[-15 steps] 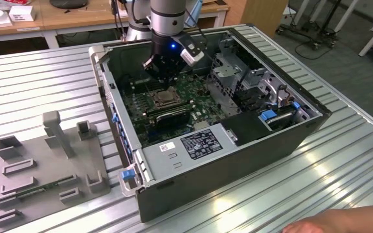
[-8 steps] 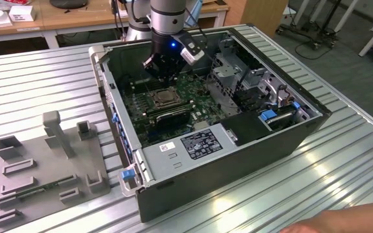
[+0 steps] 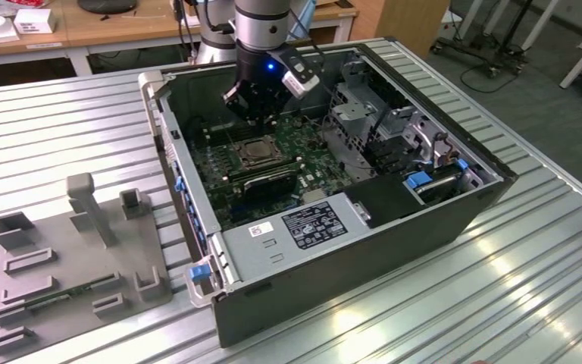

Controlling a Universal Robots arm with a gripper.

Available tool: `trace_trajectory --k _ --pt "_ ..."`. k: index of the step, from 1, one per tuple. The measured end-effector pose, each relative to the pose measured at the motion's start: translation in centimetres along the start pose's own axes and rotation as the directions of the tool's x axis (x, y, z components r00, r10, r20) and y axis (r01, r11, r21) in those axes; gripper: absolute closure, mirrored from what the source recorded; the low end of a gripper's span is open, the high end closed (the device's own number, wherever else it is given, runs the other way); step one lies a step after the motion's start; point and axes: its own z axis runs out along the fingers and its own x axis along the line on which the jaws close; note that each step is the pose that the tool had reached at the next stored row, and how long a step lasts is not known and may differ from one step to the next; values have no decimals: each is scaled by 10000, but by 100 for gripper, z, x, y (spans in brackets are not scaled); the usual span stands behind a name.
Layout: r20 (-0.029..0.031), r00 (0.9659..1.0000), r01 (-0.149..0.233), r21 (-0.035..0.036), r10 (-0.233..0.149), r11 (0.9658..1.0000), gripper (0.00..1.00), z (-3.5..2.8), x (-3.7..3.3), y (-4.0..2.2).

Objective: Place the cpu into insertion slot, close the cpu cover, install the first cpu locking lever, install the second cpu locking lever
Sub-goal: 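Install the first cpu locking lever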

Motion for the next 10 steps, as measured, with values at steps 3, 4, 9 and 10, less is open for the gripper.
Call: trace_trajectory --k 3,4,9,10 --pt "-1 10000 0 2 0 10000 89 -3 0 0" --pt "-2 10000 0 2 0 10000 89 -6 0 0" --pt "0 10000 0 -1 0 10000 89 -17 0 0" --pt "0 10000 0 0 0 10000 89 -18 0 0"
